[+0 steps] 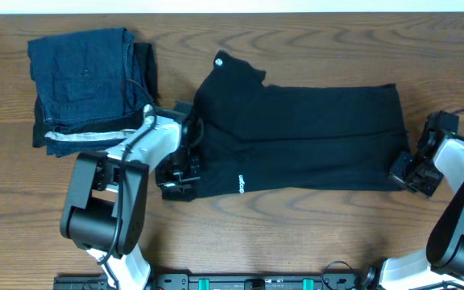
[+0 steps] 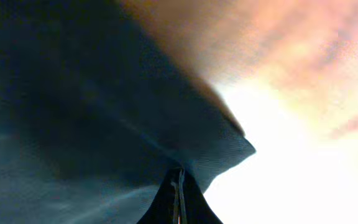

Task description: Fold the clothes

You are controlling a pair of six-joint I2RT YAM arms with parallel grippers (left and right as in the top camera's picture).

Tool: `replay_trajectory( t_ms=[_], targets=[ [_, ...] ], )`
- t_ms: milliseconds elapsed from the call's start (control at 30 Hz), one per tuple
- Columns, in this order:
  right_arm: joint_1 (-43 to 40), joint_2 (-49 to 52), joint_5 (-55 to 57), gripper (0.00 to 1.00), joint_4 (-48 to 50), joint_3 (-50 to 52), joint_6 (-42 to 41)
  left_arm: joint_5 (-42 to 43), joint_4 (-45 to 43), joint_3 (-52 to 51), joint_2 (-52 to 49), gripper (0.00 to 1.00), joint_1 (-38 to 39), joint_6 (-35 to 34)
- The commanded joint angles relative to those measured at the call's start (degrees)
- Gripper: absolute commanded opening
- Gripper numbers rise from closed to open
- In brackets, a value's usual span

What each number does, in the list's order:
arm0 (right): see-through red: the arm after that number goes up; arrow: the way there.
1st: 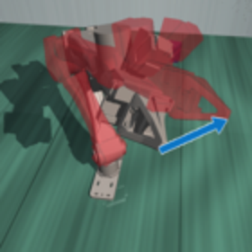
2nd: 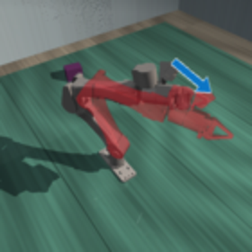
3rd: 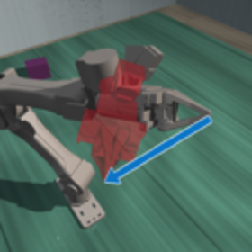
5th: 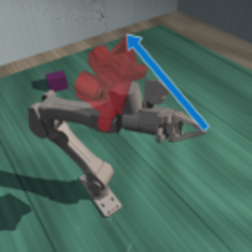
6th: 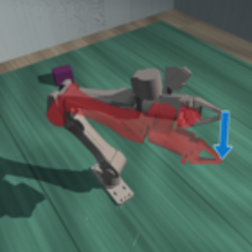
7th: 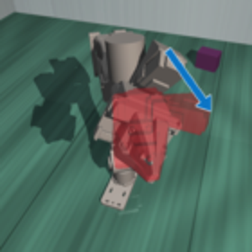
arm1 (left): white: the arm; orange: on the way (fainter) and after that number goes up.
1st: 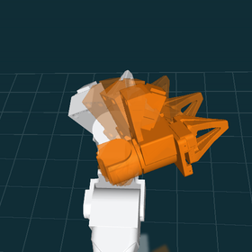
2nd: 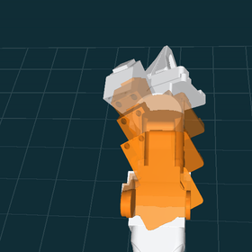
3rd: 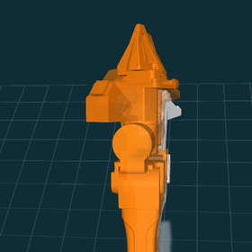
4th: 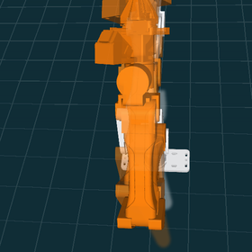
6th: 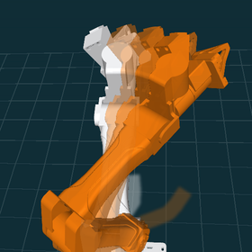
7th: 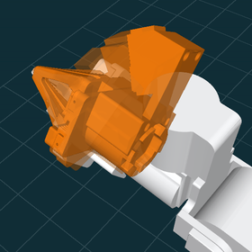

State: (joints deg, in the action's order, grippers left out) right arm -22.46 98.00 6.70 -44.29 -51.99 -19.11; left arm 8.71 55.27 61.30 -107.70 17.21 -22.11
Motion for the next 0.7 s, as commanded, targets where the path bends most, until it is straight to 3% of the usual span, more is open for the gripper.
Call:
replay_trajectory(
  t_ms=[0, 200, 367, 533, 667],
  targets=[
    [-2.1, 0.11, 6.4, 0.01, -1.2, 1.57, -5.33, 1.36, 0.37, -3.13, -3.85, 0.07, 4.42, -2.21],
    [-3.08, -3.21, 6.36, 0.01, -3.58, 1.36, -6.8, 1.14, 1.09, -3.1, -3.74, 0.07, 10.97, -3.72],
    [-2.91, -10.12, 2.91, 0.01, -4.96, -0.7, -6.43, -0.11, 1.7, -2.86, -1.55, 0.06, 11.91, -3.76],
    [-2.25, -17.53, -12.63, 0.12, -5.33, -4.98, 2.14, -8.35, 7.19, 1.14, 4.98, 0.06, 10.25, -4.61],
    [-0.98, -20.26, -15.91, 0.12, -5.95, -6.95, 6.03, -12.85, 10.56, 5.81, 12.2, 0.06, 8.81, -4.07]
  ],
)
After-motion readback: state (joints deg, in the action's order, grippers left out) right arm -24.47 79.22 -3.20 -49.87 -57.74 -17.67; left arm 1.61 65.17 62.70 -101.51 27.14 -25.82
